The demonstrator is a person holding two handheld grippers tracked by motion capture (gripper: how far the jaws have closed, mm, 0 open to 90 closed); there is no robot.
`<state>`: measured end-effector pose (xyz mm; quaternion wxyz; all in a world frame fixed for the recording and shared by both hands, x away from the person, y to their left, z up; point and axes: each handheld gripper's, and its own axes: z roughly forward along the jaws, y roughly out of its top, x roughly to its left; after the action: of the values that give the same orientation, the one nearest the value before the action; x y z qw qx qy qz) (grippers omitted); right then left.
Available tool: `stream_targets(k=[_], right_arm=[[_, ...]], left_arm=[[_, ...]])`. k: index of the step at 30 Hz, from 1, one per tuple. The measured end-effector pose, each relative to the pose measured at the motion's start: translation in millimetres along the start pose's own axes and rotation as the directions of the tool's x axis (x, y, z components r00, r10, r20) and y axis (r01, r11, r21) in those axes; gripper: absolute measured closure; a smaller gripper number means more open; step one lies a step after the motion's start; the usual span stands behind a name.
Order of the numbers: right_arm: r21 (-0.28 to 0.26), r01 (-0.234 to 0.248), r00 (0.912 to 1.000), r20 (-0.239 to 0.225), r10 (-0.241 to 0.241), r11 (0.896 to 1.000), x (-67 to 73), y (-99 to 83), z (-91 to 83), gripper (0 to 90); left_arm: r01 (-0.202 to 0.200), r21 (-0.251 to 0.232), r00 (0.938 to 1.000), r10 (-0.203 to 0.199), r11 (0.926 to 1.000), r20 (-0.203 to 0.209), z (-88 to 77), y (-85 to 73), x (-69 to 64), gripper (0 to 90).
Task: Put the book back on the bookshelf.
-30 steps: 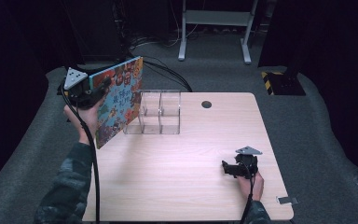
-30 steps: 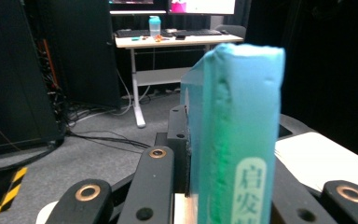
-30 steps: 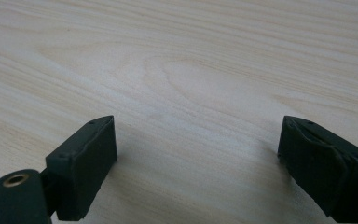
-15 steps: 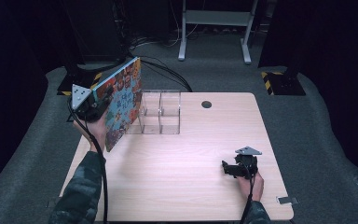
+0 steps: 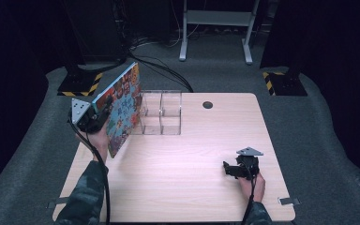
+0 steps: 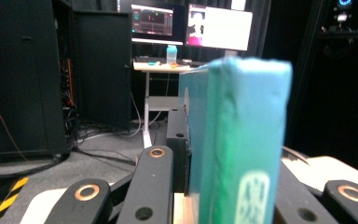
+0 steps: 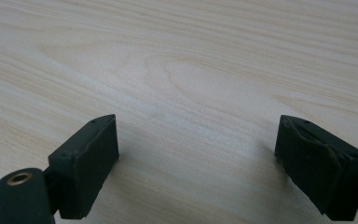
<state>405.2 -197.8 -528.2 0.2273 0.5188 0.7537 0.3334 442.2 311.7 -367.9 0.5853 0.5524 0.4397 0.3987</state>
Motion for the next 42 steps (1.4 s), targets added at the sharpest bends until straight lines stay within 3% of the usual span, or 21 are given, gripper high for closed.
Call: stream_targets(k=[5,14,20,23,25,30,34,38,41,42], right_arm=[[0.0,0.002,1.0,-0.002,-0.002,1.0,0.0,0.0,0.0,12.8],[-0.012,0.002,1.0,0.001,-0.002,1.0,0.2,-0.3,0.5,12.8],[0.001,0.004,1.0,-0.001,-0.004,1.0,0.0,0.0,0.0,12.8],[0.001,0.004,1.0,-0.001,-0.004,1.0,-0.1,0.0,0.0,12.8],[0.0,0.004,1.0,-0.001,-0.004,1.0,-0.1,0.0,0.0,12.8],[-0.001,0.004,1.0,-0.002,-0.004,1.0,-0.2,0.0,0.2,12.8],[-0.005,0.004,1.0,0.001,-0.004,1.0,-0.1,-0.1,0.4,12.8],[-0.004,0.003,1.0,0.0,-0.003,1.0,-0.2,0.0,0.4,12.8],[-0.004,0.003,1.0,0.0,-0.003,1.0,-0.1,0.0,0.4,12.8],[-0.004,0.003,1.0,0.0,-0.003,1.0,-0.1,0.0,0.4,12.8]], left_arm=[[-0.007,0.068,0.9999,0.006,0.9976,0.015,-16.0,-2.6,1.5,79.6],[0.028,0.146,0.9994,-0.031,0.989,0.018,-35.2,-7.8,12.4,79.1],[0.005,0.216,0.9958,-0.025,0.9764,0.089,-35.3,0.9,15.9,75.5],[-0.013,0.218,0.9944,-0.01,0.9759,0.105,-35.1,8.0,15.6,73.3],[-0.023,0.235,0.992,-0.007,0.9716,0.126,-33.0,13.9,16.7,70.6],[-0.083,0.32,0.985,0.029,0.9437,0.17,-23.3,30.0,19.3,67.6],[-0.127,0.39,0.9798,0.054,0.912,0.192,-10.8,37.3,18.5,66.1],[-0.146,0.423,0.977,0.063,0.8943,0.204,-3.0,42.4,17.3,66.1],[-0.17,0.45,0.9758,0.086,0.8769,0.201,2.7,44.3,13.6,67.4],[-0.171,0.449,0.9767,0.091,0.877,0.194,3.1,44.3,11.8,69.9]])
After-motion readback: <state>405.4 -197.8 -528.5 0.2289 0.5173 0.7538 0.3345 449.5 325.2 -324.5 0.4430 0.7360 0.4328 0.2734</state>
